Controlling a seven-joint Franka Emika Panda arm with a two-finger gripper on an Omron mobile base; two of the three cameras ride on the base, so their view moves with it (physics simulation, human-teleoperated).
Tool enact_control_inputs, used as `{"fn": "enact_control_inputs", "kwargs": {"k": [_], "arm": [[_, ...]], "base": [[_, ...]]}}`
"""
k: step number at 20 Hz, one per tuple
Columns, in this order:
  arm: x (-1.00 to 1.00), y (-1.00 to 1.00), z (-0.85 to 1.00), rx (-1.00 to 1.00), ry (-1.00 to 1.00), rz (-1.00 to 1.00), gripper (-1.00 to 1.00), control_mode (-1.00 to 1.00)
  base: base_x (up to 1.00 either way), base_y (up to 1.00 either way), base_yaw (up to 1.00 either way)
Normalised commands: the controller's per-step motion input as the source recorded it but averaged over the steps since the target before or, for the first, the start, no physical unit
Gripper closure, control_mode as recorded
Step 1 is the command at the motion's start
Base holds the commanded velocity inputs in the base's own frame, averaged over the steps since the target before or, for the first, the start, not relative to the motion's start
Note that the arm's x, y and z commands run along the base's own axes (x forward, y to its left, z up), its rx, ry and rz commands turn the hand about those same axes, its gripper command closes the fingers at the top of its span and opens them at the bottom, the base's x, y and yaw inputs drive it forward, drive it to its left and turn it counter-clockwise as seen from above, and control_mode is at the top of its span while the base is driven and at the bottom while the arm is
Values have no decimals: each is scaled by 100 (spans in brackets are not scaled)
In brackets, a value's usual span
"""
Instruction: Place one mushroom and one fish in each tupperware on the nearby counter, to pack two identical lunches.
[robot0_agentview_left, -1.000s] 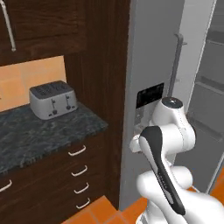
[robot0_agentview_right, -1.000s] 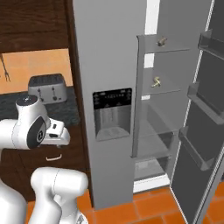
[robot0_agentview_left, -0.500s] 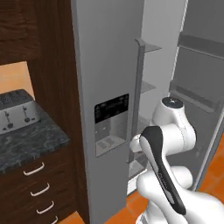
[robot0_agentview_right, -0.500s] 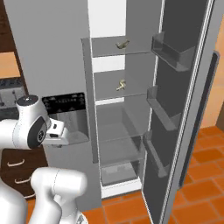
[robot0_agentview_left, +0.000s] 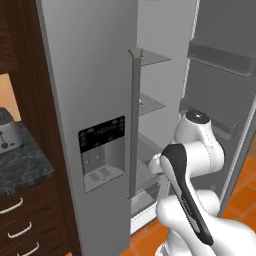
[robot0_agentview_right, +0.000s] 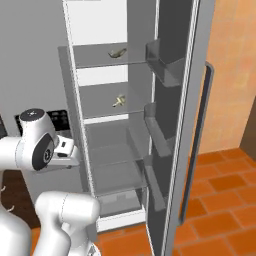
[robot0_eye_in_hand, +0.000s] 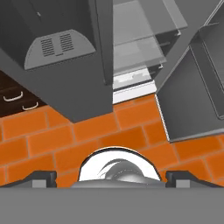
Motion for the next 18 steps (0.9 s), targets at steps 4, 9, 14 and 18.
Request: {"fn": "enact_control_inputs", "kwargs": {"k": [4, 9, 14, 18], "arm": [[0, 0, 0, 0, 0, 0, -100, 100], [0, 0, 0, 0, 0, 0, -100, 100], [0, 0, 0, 0, 0, 0, -100, 100], [0, 0, 0, 0, 0, 0, -100, 100]], "base": [[58, -29, 17], [63, -21, 21], [51, -32, 22], [50, -20, 25]]}}
